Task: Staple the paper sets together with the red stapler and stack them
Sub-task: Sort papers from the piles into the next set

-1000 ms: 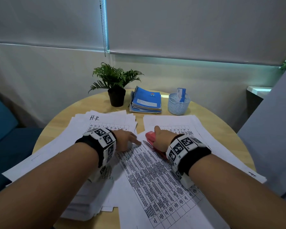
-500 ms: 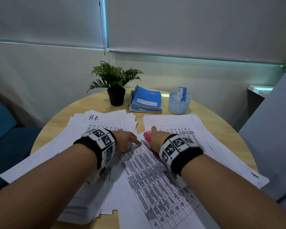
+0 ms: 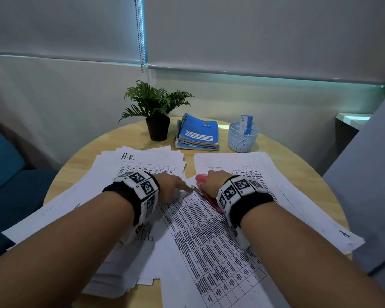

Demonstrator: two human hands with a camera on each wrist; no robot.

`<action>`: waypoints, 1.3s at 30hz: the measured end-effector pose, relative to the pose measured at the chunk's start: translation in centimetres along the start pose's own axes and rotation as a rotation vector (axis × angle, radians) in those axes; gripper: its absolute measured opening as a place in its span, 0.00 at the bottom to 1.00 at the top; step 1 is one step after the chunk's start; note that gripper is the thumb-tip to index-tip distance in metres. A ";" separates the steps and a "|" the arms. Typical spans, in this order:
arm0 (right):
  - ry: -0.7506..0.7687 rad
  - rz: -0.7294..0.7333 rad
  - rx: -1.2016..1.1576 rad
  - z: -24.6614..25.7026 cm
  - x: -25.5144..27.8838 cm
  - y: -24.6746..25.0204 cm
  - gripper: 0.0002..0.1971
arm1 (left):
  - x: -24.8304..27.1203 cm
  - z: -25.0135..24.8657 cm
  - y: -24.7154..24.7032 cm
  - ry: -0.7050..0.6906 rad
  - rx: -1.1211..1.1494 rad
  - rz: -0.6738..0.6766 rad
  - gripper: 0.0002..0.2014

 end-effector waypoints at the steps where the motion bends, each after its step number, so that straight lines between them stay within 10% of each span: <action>1: -0.001 0.005 0.015 0.0 0.1 0.0 0.21 | 0.0 0.0 0.0 0.002 -0.006 0.001 0.24; 17: 0.093 0.035 0.189 -0.1 0.0 -1.0 0.06 | 0.1 -0.4 -0.1 -0.006 -0.030 0.008 0.23; 26: -0.072 0.088 0.127 -6.4 2.9 -0.5 0.16 | 0.1 0.1 1.3 0.063 0.083 -0.033 0.20; 35: -0.353 -0.165 -0.089 -13.1 2.3 1.3 0.27 | -0.9 1.7 2.0 0.283 0.070 -0.035 0.35; 39: -0.144 -0.341 -0.315 -9.9 2.3 3.9 0.17 | -0.6 1.3 3.2 0.267 0.133 -0.079 0.26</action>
Point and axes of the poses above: each hand's wrist, its own x-axis away from the middle knuckle, its own y-axis out of the back of the hand, z = x × y, the point moved 10 cm from there along -x, towards the middle knuckle, and after that the axes turned 6 degrees about z, right-handed, at the moved point
